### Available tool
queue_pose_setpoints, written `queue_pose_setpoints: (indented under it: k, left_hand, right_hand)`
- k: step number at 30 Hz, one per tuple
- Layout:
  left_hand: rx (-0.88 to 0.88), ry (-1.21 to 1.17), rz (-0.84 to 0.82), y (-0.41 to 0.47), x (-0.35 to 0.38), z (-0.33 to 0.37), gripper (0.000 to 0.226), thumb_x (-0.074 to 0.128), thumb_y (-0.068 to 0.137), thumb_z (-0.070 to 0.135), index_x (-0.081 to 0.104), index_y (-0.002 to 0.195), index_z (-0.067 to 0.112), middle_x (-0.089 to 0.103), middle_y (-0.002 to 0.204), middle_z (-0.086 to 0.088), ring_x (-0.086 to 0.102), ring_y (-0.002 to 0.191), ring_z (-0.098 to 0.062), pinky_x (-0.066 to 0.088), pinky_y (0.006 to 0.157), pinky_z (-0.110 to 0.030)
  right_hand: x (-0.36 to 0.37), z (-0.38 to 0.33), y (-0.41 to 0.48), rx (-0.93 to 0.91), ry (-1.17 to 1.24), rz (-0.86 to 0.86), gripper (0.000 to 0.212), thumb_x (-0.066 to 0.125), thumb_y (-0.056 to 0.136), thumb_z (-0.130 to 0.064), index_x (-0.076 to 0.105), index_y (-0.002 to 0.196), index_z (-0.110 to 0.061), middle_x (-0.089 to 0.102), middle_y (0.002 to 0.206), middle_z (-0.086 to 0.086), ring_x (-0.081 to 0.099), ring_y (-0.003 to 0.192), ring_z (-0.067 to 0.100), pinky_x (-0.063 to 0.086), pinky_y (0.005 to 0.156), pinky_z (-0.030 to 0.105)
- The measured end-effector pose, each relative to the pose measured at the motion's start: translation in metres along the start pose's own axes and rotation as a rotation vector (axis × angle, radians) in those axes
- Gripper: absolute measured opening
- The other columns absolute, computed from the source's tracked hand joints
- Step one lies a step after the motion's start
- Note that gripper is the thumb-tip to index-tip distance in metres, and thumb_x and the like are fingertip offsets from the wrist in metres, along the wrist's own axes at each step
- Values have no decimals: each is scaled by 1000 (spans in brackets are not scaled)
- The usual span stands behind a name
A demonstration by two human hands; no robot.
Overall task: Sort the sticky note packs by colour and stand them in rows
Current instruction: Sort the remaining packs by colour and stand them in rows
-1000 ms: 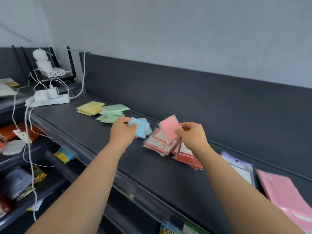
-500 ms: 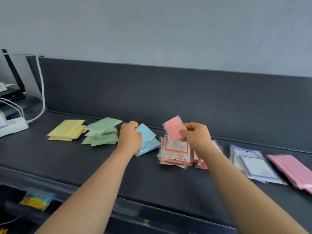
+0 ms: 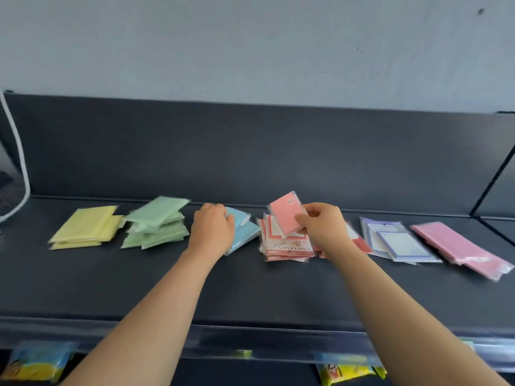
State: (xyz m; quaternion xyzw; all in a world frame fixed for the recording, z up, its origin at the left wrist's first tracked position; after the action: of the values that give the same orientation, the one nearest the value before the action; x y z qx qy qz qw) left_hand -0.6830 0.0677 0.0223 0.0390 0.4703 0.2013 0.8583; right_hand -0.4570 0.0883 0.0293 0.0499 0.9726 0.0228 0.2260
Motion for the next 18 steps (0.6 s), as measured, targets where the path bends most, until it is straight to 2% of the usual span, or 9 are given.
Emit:
queue_pose_setpoints:
  k: [3, 6, 9, 13, 15, 18]
  left_hand:
    - [63, -55, 46, -2, -3, 9, 25, 49, 97, 17, 63, 116, 7, 54, 127, -8, 44, 121, -27, 38, 95, -33]
    - [175, -144, 99, -6, -4, 29, 25, 53, 95, 16, 64, 118, 12, 60, 122, -3, 49, 117, -24, 38, 95, -29]
    - [196, -268, 14, -12, 5, 57, 31, 54, 96, 17, 60, 126, 14, 66, 116, -1, 58, 110, -18, 42, 93, -26]
    - [231, -271, -150, -23, 31, 98, 40, 50, 98, 22, 51, 138, 16, 67, 119, 3, 55, 117, -17, 40, 96, -28]
    - [242, -275, -204, -30, 46, 119, 39, 52, 97, 25, 54, 135, 17, 66, 120, 2, 57, 114, -17, 41, 93, -26]
    - [250, -316, -217, -40, 69, 154, 29, 59, 94, 20, 64, 121, 16, 67, 112, 1, 61, 97, -12, 43, 81, -21]
  right_hand:
    - [-1, 3, 1, 7, 0, 2, 16, 56, 87, -9, 66, 87, -22, 71, 85, -6, 70, 79, 15, 59, 76, 40]
    - [-7, 7, 0, 10, 15, 11, 16, 57, 88, -10, 66, 90, -23, 71, 86, -7, 70, 77, 14, 59, 74, 37]
    - [-24, 14, -1, -2, 52, 33, 16, 60, 87, -9, 67, 96, -19, 72, 89, -5, 69, 74, 12, 57, 73, 33]
    - [-56, 29, -3, 8, 72, 24, 22, 68, 83, -14, 65, 105, -17, 71, 95, 0, 71, 80, 19, 58, 81, 42]
    - [-77, 39, -2, 10, 97, 19, 25, 70, 82, -14, 63, 106, -17, 71, 96, 4, 71, 79, 22, 58, 81, 44]
    - [-116, 57, 1, 12, 110, 50, 19, 71, 82, -13, 63, 98, -19, 71, 98, 4, 71, 83, 23, 58, 82, 43]
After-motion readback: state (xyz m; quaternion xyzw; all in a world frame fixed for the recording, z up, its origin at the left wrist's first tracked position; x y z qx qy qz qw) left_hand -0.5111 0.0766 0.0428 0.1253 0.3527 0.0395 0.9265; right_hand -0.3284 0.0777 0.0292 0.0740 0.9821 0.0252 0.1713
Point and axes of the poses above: each hand's wrist, its own y-axis towards the middle knuckle, its own x-axis out of the palm, z = x × y, the point moved 5 cm from there along y, towards the middle knuckle
